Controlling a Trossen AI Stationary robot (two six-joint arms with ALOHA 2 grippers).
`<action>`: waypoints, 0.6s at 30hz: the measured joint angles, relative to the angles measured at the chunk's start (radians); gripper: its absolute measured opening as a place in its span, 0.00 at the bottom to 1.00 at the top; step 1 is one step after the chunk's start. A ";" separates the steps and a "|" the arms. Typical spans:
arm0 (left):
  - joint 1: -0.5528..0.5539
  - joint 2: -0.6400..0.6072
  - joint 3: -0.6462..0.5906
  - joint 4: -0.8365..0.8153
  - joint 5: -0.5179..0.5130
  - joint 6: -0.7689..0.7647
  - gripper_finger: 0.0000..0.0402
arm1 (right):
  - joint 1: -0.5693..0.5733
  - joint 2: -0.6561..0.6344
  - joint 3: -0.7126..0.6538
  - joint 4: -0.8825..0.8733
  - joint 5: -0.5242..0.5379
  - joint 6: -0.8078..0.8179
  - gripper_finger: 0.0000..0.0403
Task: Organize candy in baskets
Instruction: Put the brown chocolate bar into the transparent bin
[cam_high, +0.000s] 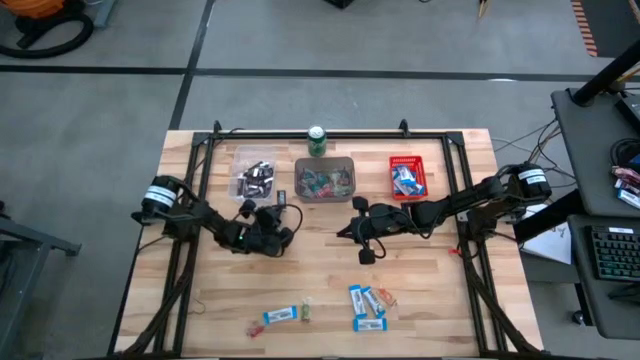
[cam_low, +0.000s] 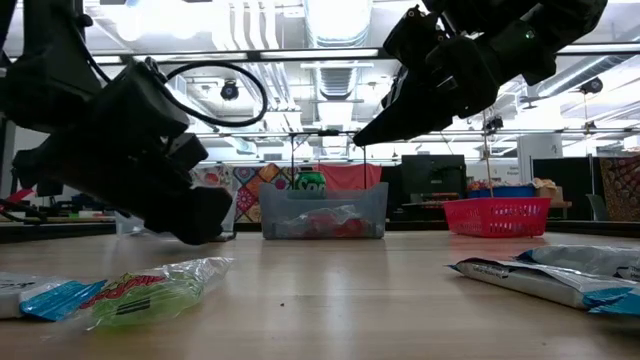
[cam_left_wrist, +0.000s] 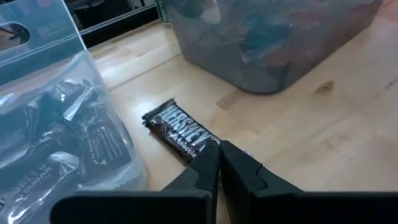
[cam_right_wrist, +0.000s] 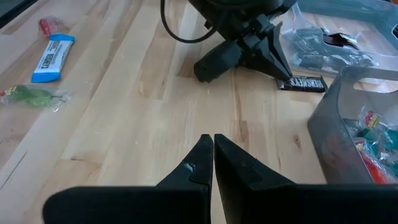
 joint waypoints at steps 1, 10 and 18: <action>0.001 0.001 0.000 0.000 0.008 -0.001 0.00 | 0.000 0.000 0.000 0.000 0.000 0.000 0.02; -0.003 -0.019 -0.008 0.007 0.110 0.000 0.00 | 0.000 0.000 0.000 -0.001 0.000 0.001 0.02; -0.101 -0.149 -0.010 -0.099 0.304 0.017 0.00 | 0.000 0.000 0.000 -0.009 0.000 0.026 0.02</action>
